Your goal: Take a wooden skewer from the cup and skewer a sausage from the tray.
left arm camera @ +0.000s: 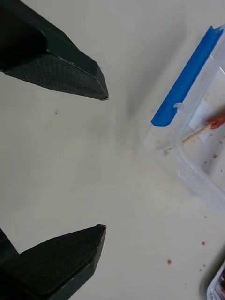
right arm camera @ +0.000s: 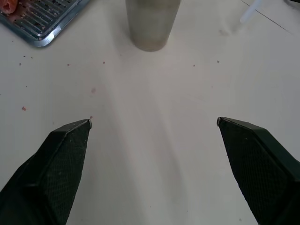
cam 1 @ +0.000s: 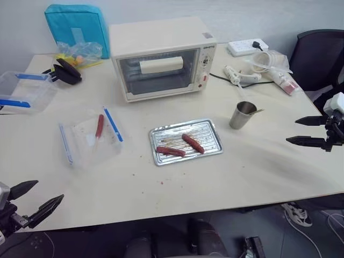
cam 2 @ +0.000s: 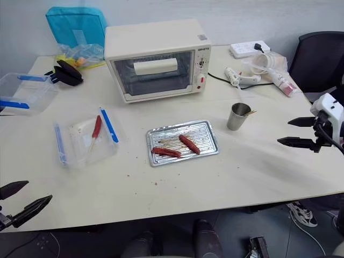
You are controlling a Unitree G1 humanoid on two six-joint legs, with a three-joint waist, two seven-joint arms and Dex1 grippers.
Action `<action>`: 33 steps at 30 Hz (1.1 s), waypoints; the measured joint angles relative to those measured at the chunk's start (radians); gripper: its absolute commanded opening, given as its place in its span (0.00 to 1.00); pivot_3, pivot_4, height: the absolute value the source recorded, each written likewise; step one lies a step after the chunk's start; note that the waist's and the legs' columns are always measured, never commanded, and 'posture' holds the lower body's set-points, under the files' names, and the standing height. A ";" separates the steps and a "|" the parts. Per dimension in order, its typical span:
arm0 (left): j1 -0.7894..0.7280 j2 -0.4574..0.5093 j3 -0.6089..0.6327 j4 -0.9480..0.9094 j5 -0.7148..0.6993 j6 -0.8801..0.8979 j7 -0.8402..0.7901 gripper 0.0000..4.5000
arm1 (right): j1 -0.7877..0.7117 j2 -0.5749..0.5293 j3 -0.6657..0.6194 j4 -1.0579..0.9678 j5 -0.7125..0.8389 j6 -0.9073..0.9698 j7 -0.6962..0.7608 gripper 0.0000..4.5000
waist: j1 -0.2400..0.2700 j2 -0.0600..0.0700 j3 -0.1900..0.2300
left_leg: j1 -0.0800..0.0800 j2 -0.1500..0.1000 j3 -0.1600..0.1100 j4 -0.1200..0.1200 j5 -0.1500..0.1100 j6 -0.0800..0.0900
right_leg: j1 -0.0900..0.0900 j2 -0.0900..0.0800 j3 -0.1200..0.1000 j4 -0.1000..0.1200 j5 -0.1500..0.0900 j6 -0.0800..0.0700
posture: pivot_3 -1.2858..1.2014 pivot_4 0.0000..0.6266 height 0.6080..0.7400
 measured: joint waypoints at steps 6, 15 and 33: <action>0.000 -0.002 -0.001 -0.003 0.000 0.012 0.004 1.00 | 0.000 0.000 0.000 0.010 0.000 -0.013 0.000 1.00 | 0.002 0.000 0.000 | 0.000 -0.001 0.000 0.000 0.000 0.000 | 0.000 0.000 0.000 0.000 0.000 0.000 | 0.52 0.24 1.00; -0.023 -0.003 0.000 -0.002 -0.012 0.018 0.019 1.00 | -0.026 0.001 -0.003 0.057 0.002 -0.024 -0.010 1.00 | 0.002 0.000 0.000 | 0.000 -0.001 0.000 0.000 0.001 0.000 | 0.000 0.001 0.000 0.001 0.000 0.000 | 0.52 0.24 1.00; -0.004 0.123 0.009 -0.049 -0.132 0.110 -0.134 1.00 | 0.060 0.002 -0.057 0.008 0.063 0.015 -0.042 1.00 | 0.006 0.001 0.000 | 0.000 -0.001 0.000 0.003 0.001 0.000 | 0.000 0.001 0.000 0.003 0.001 0.002 | 0.52 0.24 1.00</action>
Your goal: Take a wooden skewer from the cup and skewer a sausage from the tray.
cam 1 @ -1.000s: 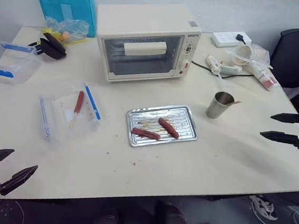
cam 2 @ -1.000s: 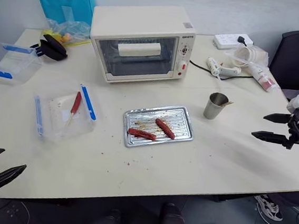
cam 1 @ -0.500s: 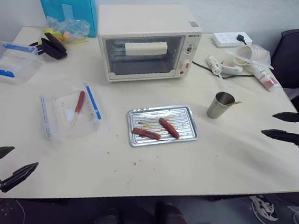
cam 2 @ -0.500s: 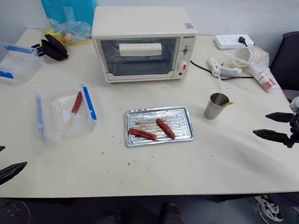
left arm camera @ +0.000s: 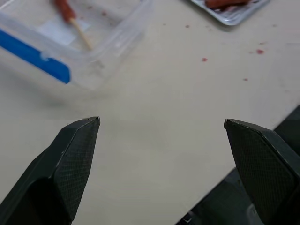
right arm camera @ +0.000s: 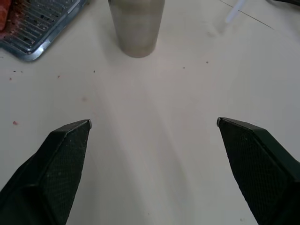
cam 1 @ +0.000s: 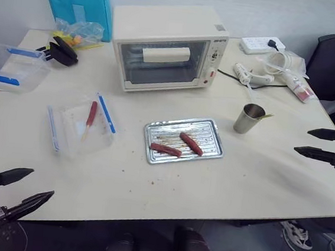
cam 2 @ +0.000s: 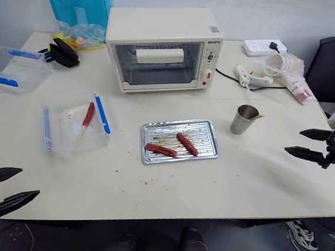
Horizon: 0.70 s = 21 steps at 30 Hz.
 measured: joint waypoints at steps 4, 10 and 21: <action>-0.114 0.104 0.001 0.006 -0.081 0.053 -0.012 1.00 | 0.101 0.013 -0.076 -0.152 0.065 0.091 -0.064 1.00 | 0.004 0.000 0.000 | 0.000 0.000 -0.001 0.002 0.001 -0.001 | 0.001 0.000 -0.001 0.003 0.000 0.001 | 0.52 0.24 1.00; -0.466 0.272 -0.191 0.041 -0.198 0.089 0.016 1.00 | 0.378 0.136 -0.227 -0.656 0.210 0.372 -0.300 1.00 | 0.015 0.002 -0.001 | 0.000 0.000 -0.001 0.004 0.001 -0.002 | 0.000 0.000 0.000 0.008 0.001 0.001 | 0.52 0.24 1.00; -1.019 0.152 -0.756 0.155 -0.111 0.073 0.083 1.00 | 0.443 0.560 -0.299 -1.309 0.313 0.772 -1.020 0.91 | 0.028 0.003 -0.001 | 0.000 -0.003 0.001 0.004 0.002 -0.004 | 0.000 0.005 0.002 0.010 0.001 0.001 | 0.52 0.24 1.00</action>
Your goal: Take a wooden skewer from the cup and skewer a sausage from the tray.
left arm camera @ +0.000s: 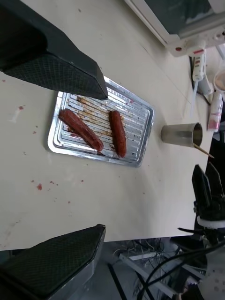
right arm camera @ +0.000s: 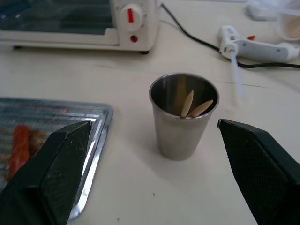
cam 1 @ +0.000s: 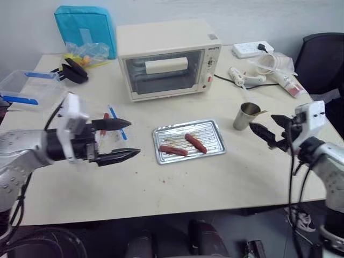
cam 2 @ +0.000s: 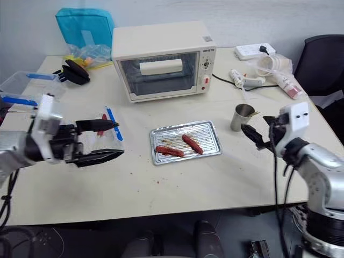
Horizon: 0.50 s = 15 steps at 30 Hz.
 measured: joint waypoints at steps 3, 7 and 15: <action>-0.014 -0.017 -0.028 0.015 0.033 -0.006 -0.003 1.00 | 0.015 0.006 0.003 -0.056 -0.002 0.022 -0.060 0.72 | 0.001 0.000 0.000 | -0.002 0.000 0.000 0.000 0.000 0.001 | 0.000 0.001 0.000 0.000 0.000 0.000 | 0.52 0.24 1.00; -0.042 -0.031 -0.030 0.039 0.054 -0.016 -0.008 1.00 | 0.018 0.008 0.007 -0.091 0.007 0.040 -0.100 0.66 | 0.000 0.000 0.000 | -0.002 0.000 0.000 0.000 0.000 0.002 | 0.000 0.001 0.000 -0.001 0.001 0.002 | 0.52 0.24 1.00; -0.070 -0.063 -0.035 0.051 0.091 -0.024 -0.010 1.00 | -0.009 0.014 0.054 -0.057 0.006 0.017 -0.134 0.66 | 0.000 -0.001 0.000 | -0.001 0.000 0.000 0.000 0.001 0.003 | 0.000 0.001 0.001 -0.003 0.001 0.002 | 0.52 0.24 1.00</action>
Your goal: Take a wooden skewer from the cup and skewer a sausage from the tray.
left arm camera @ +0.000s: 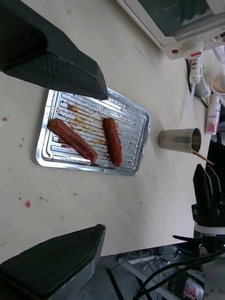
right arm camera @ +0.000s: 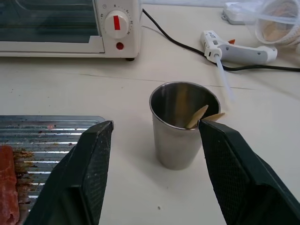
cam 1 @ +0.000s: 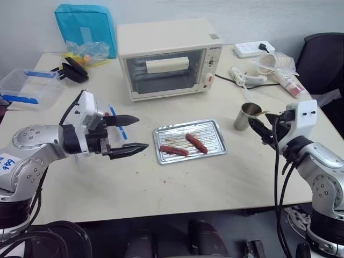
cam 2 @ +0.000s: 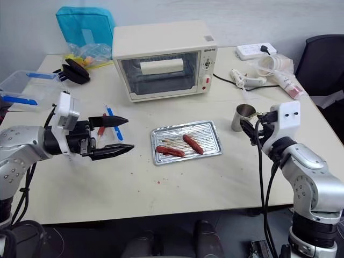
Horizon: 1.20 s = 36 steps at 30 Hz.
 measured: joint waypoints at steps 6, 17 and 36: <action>-0.013 -0.025 -0.014 -0.001 0.015 0.000 0.005 1.00 | -0.015 0.006 0.038 0.066 -0.021 -0.054 -0.003 0.66 | 0.000 0.000 0.000 | -0.001 0.000 0.000 0.000 0.000 0.000 | 0.000 0.000 0.000 0.000 0.000 0.000 | 0.52 0.24 1.00; -0.028 -0.030 -0.016 -0.005 0.019 0.003 0.002 1.00 | -0.022 0.006 0.033 0.105 -0.026 -0.075 -0.019 0.66 | 0.000 0.000 0.000 | -0.001 0.000 -0.001 0.000 0.000 0.000 | 0.000 0.000 0.000 0.001 0.000 0.000 | 0.52 0.24 1.00; -0.085 -0.052 -0.047 0.031 0.062 -0.002 -0.021 1.00 | -0.035 -0.019 0.024 0.123 -0.021 -0.085 -0.021 0.66 | 0.000 0.000 0.000 | -0.001 0.000 -0.001 0.000 0.000 0.000 | 0.000 0.000 0.000 0.000 0.000 0.001 | 0.52 0.24 1.00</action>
